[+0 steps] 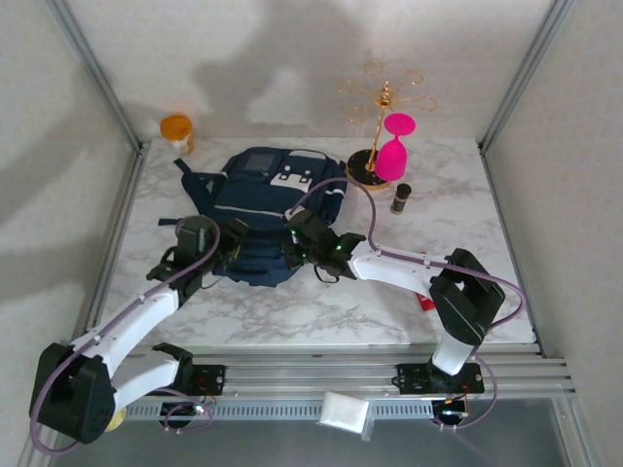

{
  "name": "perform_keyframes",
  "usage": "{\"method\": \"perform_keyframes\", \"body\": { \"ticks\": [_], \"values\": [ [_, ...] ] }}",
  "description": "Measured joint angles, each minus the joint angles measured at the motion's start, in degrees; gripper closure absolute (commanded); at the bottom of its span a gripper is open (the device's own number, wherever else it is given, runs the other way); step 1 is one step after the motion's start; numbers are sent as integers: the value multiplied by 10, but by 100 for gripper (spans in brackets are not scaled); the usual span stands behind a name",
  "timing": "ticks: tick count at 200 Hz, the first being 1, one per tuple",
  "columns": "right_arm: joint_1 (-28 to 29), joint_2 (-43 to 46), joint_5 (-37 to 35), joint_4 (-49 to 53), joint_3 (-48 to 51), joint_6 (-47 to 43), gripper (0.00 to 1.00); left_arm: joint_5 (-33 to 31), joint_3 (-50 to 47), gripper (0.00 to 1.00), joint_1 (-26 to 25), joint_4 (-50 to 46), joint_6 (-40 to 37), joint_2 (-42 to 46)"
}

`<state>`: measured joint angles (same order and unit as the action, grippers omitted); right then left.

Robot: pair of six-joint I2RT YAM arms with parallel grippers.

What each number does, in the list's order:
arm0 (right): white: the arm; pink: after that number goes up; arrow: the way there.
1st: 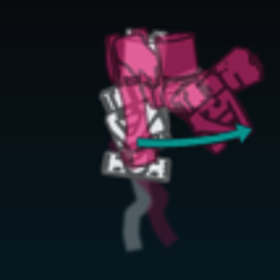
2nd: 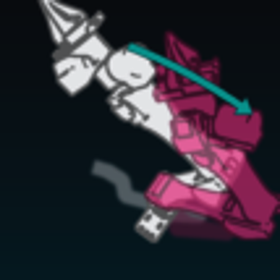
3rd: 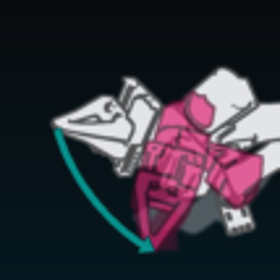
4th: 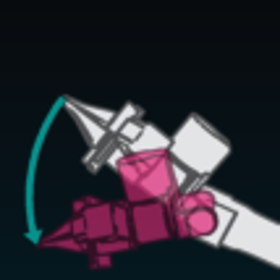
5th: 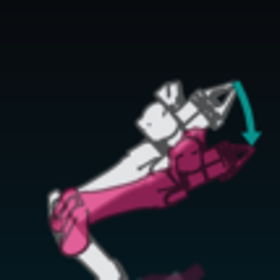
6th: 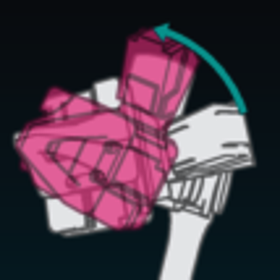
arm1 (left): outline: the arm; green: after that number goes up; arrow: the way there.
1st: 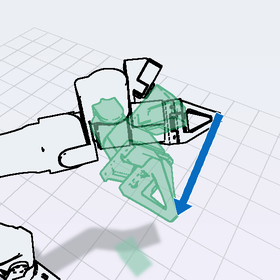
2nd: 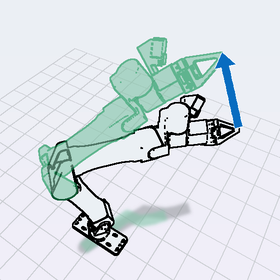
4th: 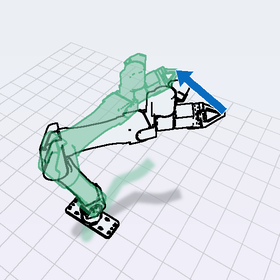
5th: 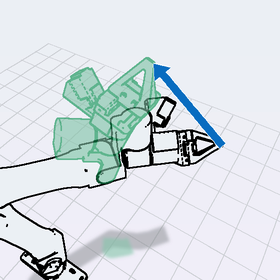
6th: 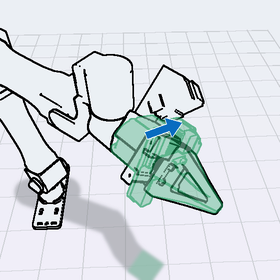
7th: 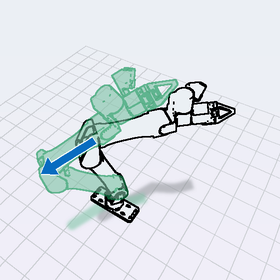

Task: Pack the student bag
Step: Zip the student bag at the center of the table.

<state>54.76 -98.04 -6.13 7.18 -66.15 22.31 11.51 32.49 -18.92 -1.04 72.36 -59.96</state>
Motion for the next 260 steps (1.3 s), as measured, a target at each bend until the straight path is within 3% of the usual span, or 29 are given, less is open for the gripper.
{"method": "perform_keyframes", "body": {
  "ticks": [37,55,69,95,134,191,227,260],
  "values": [
    [0,-1,4,-5,0,-1,100,-47,-18,46,-85,50,90,-40],
    [0,-1,3,-6,0,-1,100,-71,9,56,-106,60,112,-96],
    [0,-1,-3,-5,0,-1,100,-89,27,67,-116,58,118,-123],
    [0,-1,-18,-5,1,-21,100,-125,52,100,-125,43,113,-132],
    [3,18,-44,-15,24,-62,100,-123,50,100,-95,5,78,-87],
    [-17,71,-26,-99,104,-83,100,10,19,100,15,-76,-29,24],
    [-50,71,-12,-113,107,-89,100,66,19,100,70,-100,-92,32],
    [-61,71,-3,-112,108,-87,100,88,19,100,88,-107,-126,32]
  ]
}}
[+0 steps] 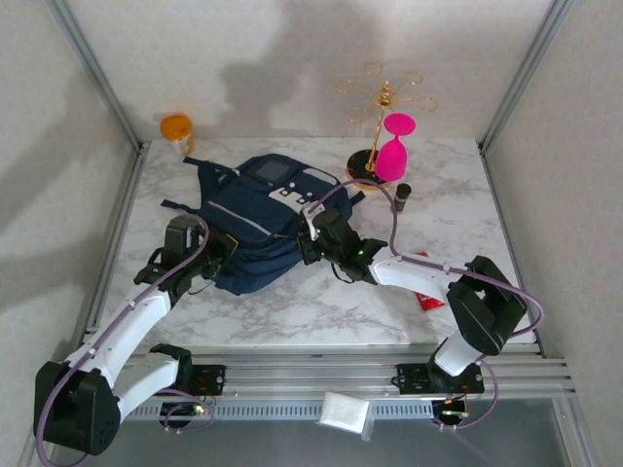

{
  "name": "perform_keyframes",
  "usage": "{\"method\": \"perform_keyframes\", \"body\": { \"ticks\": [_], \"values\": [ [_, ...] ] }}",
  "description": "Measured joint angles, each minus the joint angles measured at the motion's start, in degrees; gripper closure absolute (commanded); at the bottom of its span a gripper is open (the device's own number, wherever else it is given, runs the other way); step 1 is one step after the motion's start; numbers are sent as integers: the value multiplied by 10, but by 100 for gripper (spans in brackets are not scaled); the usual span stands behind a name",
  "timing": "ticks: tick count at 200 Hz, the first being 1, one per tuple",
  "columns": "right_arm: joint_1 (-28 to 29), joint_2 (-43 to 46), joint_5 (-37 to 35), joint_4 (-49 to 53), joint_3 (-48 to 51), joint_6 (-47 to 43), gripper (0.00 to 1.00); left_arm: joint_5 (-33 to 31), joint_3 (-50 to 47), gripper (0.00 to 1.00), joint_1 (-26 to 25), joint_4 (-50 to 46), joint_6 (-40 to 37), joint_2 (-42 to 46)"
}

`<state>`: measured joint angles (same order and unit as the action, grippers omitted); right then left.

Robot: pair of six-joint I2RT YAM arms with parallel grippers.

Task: Pack the student bag
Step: Zip the student bag at the center of the table, then unzip the student bag at the center of the table.

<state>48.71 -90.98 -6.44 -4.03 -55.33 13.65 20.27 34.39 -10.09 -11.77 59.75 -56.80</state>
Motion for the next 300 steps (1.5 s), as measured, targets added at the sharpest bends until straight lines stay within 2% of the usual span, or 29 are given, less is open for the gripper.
{"method": "perform_keyframes", "body": {
  "ticks": [49,58,71,88,129,154,166,217,239,263,274,300],
  "values": [
    [-20,0,25,9,-3,7,100,17,0,99,17,-2,-31,-8],
    [-21,0,37,17,-7,7,88,17,0,86,17,-3,-35,-10],
    [-21,0,50,30,-13,14,64,10,0,70,17,-8,-46,-9],
    [-26,8,50,70,-23,31,61,-23,1,61,34,-27,-54,3],
    [-56,12,89,141,-76,129,56,-82,24,60,19,-62,-68,46],
    [-58,-35,127,157,-149,195,44,-113,43,60,-42,-65,-66,35],
    [-58,-55,135,163,-176,220,42,-130,53,60,-77,-65,-62,29],
    [-57,-146,130,231,-295,267,44,-191,87,60,-153,-65,-55,-4],
    [-53,-168,120,258,-320,280,52,-212,90,60,-175,-67,-55,-12],
    [-45,-193,120,275,-347,291,55,-229,100,60,-194,-74,-55,-32],
    [-41,-200,120,274,-354,293,60,-238,109,58,-205,-80,-55,-45],
    [-38,-209,122,275,-356,300,84,-261,130,56,-238,-103,-53,-61]
  ]
}}
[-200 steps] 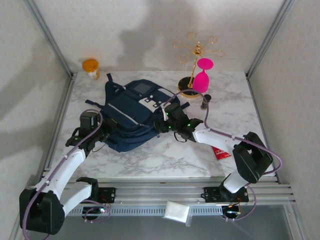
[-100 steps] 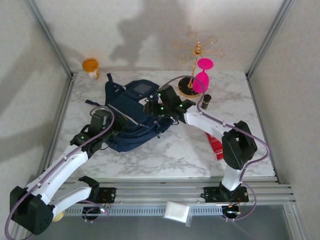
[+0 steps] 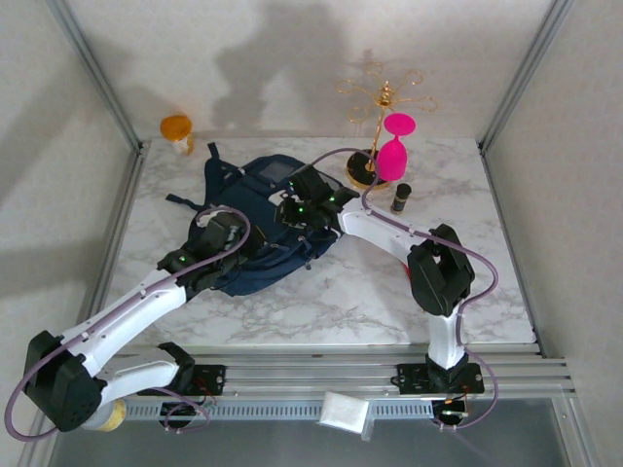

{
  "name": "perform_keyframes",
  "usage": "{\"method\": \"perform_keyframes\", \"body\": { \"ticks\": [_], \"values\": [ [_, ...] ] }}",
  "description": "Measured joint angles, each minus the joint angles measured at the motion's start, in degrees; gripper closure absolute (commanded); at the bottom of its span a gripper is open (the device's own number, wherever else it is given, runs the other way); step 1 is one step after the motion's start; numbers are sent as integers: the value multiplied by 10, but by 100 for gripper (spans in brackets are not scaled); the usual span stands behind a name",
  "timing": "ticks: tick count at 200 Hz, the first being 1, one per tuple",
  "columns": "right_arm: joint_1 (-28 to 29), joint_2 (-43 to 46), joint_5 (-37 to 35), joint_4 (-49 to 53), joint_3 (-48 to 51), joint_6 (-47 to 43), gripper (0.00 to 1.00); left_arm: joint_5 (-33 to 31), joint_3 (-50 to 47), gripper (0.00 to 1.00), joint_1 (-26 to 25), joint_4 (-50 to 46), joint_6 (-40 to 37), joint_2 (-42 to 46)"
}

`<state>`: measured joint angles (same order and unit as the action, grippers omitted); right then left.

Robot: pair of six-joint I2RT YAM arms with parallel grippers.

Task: Pack the student bag
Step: Unzip the student bag at the center of the table.

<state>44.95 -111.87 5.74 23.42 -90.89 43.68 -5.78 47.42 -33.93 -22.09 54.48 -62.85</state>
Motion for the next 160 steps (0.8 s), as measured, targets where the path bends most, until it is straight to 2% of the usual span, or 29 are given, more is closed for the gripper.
{"method": "perform_keyframes", "body": {
  "ticks": [19,31,57,80,160],
  "values": [
    [-1,-2,10,-5,0,6,96,-20,11,54,-28,-17,8,-2],
    [1,2,22,-26,9,11,100,-31,17,53,-49,-28,13,-5],
    [5,12,46,-78,46,23,100,-52,38,53,-99,-53,20,-35],
    [8,14,61,-111,65,33,100,-71,61,53,-122,-73,22,-76],
    [13,24,91,-207,119,71,100,-108,77,52,-129,-103,32,-131]
  ]
}}
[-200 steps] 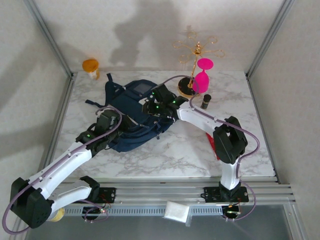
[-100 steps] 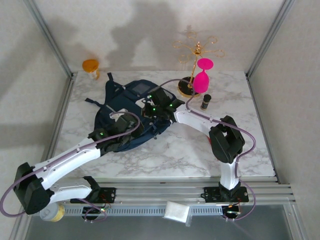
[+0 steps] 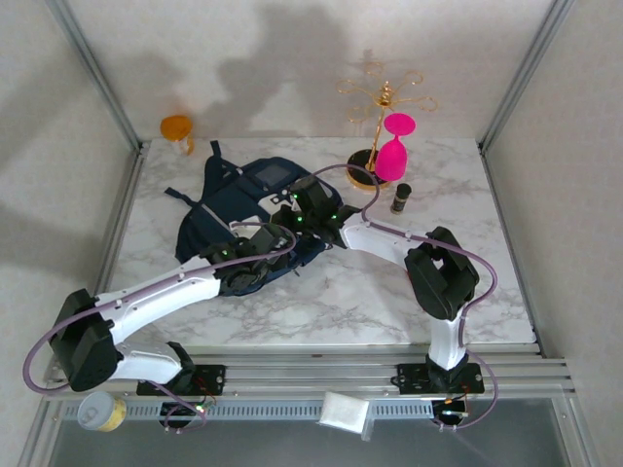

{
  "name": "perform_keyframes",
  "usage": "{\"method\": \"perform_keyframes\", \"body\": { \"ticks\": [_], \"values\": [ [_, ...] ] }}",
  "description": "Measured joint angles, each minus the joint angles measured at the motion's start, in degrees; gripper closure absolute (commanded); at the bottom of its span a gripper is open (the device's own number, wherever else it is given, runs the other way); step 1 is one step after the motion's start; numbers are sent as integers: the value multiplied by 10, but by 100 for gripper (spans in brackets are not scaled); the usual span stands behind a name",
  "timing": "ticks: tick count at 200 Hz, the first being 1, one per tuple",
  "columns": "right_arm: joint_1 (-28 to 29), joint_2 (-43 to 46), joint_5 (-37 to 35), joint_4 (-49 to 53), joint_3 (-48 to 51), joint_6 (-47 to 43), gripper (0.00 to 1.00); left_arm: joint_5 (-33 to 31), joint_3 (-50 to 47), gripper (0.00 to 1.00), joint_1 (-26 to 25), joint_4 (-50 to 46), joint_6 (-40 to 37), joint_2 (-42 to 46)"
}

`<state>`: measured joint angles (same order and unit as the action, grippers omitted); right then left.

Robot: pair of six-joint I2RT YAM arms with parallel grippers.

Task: Pack the student bag
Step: Unzip the student bag at the center of the table.

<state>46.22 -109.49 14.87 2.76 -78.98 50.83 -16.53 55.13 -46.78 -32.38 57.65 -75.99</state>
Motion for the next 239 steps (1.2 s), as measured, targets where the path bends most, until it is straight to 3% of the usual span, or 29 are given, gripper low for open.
{"method": "perform_keyframes", "body": {
  "ticks": [40,89,141,188,239],
  "values": [
    [5,0,3,-17,7,6,100,-4,2,51,5,-3,8,-29],
    [6,0,9,-41,19,11,100,2,-22,58,34,19,21,-28],
    [6,0,13,-61,26,11,100,3,-27,74,58,20,22,-28],
    [6,2,8,-64,30,10,100,0,-30,100,66,17,18,-28],
    [-5,21,15,-55,30,8,100,3,-34,100,61,20,6,24]
  ]
}}
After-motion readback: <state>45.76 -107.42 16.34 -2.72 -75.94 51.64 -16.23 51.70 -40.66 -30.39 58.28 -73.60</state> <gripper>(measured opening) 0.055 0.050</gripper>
